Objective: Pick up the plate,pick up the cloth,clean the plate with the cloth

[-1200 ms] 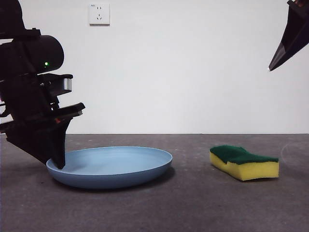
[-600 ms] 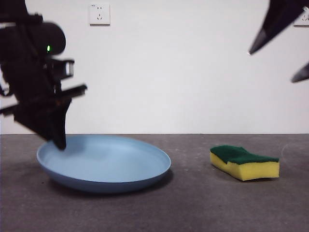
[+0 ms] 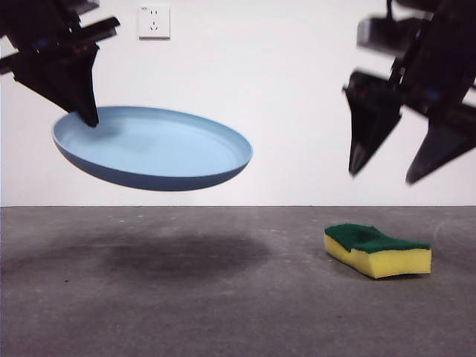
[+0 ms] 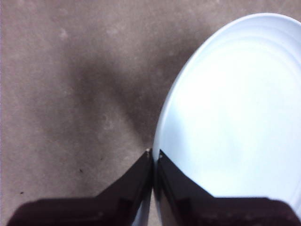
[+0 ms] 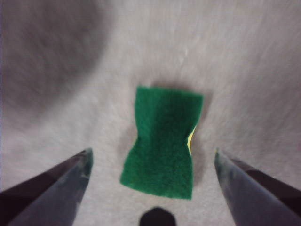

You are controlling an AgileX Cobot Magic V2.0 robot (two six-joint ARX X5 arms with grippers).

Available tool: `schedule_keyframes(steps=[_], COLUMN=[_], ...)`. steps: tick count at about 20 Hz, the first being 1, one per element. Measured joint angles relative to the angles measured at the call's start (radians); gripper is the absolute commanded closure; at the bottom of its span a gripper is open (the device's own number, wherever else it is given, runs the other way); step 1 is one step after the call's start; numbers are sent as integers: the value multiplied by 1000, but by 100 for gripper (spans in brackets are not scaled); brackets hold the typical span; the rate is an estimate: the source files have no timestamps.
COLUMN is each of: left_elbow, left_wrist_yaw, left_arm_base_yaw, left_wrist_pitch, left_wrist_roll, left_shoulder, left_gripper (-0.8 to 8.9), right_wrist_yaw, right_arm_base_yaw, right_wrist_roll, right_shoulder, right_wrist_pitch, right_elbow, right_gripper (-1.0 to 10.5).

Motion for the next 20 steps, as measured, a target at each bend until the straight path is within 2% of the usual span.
schedule_keyframes(steps=[11, 13, 17, 20], left_elbow=[0, 0, 0, 0], left_wrist_yaw=[-9, -9, -9, -9], left_arm_base_yaw=[0, 0, 0, 0], left_wrist_pitch=[-41, -41, -41, -41], left_wrist_roll=[24, 24, 25, 25], left_shoulder=[-12, -12, -12, -12], left_gripper=[822, 822, 822, 822], right_wrist_yaw=[2, 2, 2, -1], right_arm_base_yaw=[0, 0, 0, 6], right_wrist_roll=[-22, -22, -22, -22], right_shoulder=[236, 253, 257, 257], right_wrist_pitch=[93, 104, 106, 106], right_elbow=[1, 1, 1, 1], right_gripper=[551, 655, 948, 963])
